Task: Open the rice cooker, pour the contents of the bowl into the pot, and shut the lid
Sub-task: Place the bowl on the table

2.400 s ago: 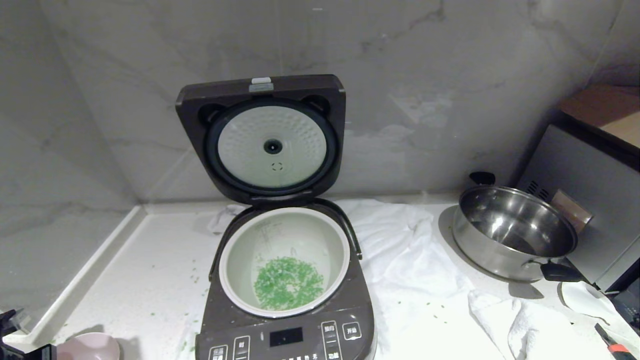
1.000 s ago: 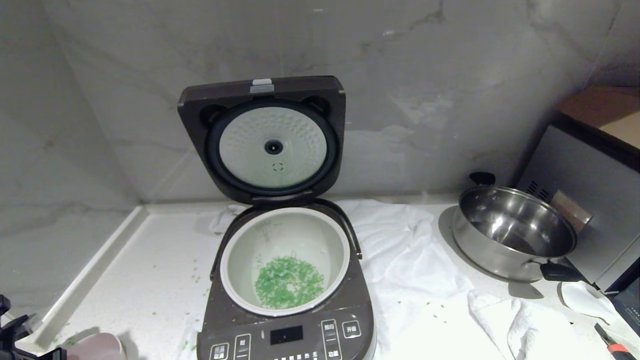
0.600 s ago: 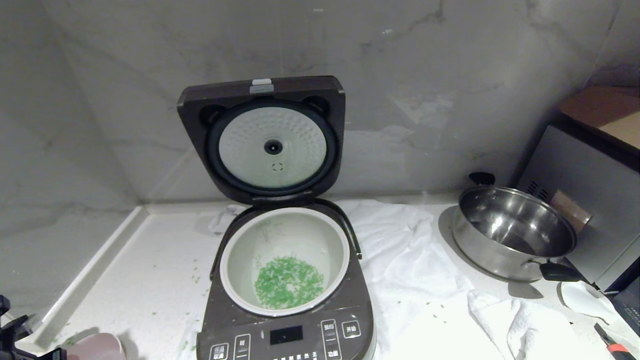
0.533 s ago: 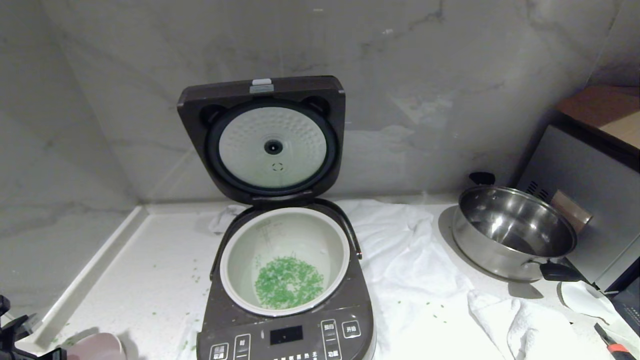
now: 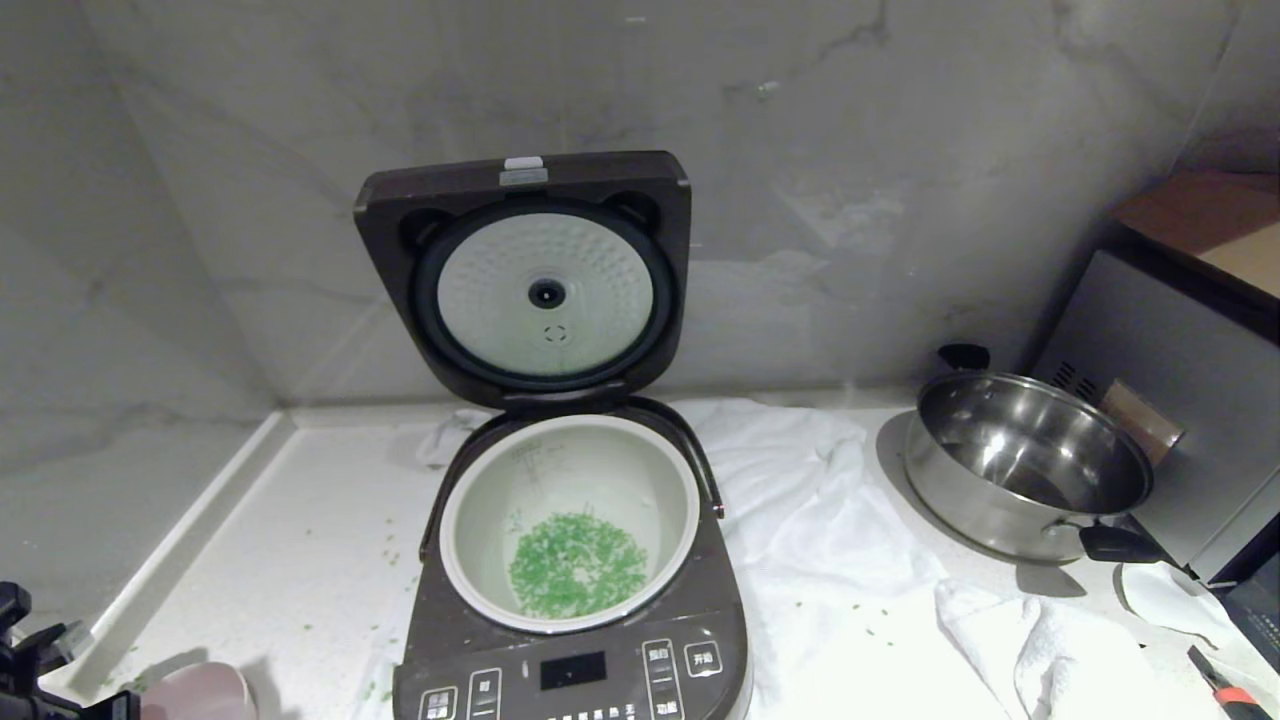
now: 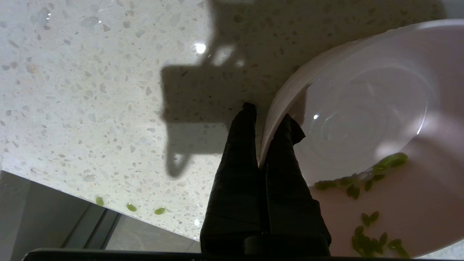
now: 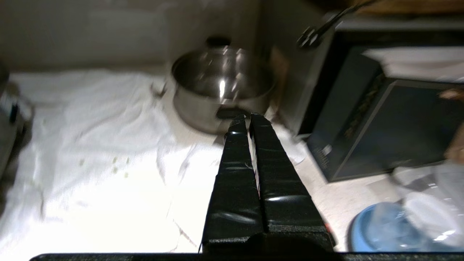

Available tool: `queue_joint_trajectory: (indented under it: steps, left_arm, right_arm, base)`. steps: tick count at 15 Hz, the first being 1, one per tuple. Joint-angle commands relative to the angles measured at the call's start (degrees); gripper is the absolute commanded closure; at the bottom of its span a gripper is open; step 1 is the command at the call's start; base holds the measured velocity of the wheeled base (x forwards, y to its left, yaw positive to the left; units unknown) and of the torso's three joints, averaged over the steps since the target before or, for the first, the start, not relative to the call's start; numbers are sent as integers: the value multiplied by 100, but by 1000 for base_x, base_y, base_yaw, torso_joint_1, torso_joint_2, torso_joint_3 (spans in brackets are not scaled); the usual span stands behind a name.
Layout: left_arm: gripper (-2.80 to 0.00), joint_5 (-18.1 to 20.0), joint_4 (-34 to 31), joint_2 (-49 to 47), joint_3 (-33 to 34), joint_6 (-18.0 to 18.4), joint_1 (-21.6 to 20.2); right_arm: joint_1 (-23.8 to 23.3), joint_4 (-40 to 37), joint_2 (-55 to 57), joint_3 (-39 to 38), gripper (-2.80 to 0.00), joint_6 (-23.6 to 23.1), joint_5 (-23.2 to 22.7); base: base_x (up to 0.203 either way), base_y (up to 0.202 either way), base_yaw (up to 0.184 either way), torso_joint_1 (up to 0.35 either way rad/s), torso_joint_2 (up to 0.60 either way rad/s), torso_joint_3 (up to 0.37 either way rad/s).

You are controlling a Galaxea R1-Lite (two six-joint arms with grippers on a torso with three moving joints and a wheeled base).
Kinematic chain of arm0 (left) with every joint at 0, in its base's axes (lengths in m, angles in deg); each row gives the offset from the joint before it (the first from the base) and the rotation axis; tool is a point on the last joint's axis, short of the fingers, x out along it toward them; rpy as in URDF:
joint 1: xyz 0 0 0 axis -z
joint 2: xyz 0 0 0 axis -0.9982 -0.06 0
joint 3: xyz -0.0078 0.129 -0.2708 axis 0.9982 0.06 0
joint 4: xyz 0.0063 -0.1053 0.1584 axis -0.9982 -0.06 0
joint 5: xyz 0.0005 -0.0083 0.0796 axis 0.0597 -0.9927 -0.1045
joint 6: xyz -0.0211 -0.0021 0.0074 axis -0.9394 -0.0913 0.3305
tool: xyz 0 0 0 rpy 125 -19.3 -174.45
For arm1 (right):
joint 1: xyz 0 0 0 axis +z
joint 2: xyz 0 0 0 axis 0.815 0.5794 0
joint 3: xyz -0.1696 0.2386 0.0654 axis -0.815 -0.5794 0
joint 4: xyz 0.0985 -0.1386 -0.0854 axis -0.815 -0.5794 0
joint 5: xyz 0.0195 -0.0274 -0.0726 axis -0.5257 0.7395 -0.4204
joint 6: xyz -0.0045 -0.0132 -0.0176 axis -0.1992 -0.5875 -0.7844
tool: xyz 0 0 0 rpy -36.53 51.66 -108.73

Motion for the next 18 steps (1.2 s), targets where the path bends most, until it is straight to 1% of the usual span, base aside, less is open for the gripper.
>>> queue_joint_trajectory:
  steps: [1,3,4,5,6,8,9,11,16,18]
  left_arm:
    - [0,0,7,37,6,-13,68]
    - [0,0,7,19,-3,-13,68]
    - [0,0,7,28,-3,-5,68]
    - [0,0,7,46,-12,-13,77]
    - [0,0,7,89,-10,-13,125]
    - [0,0,-1,180,-2,-22,167]
    - [0,0,-1,201,0,-31,196]
    - [0,0,-1,213,-3,-40,245]
    - [0,13,-1,429,20,-40,260]
    - [0,7,-2,388,6,-40,314]
  right_arm:
    - [19,506,-387,-1007,0,-74,-233]
    - [22,1580,-382,-2044,0,-203,-580]
    - [23,2229,-380,-2382,0,-229,-785]
    - [24,2444,-379,-2505,0,-247,-1032]
    - [25,2459,-378,-2589,0,-254,-1174]
    - [25,2297,-378,-2610,0,-217,-1185]
    - [30,2247,-378,-2595,0,-106,-1212]
    - [33,2277,-378,-2604,0,-89,-1231]
    - [33,2294,-370,-2604,0,225,-1166]
    - [33,2294,-378,-2604,0,250,-1140]
  base:
    - [0,0,0,0,0,0]
    - [0,0,0,0,0,0]
    - [0,0,0,0,0,0]
    - [0,0,0,0,0,0]
    - [0,0,0,0,0,0]
    - [0,0,0,0,0,0]
    - [0,0,0,0,0,0]
    - [0,0,0,0,0,0]
    - [0,0,0,0,0,0]
    - [0,0,0,0,0,0]
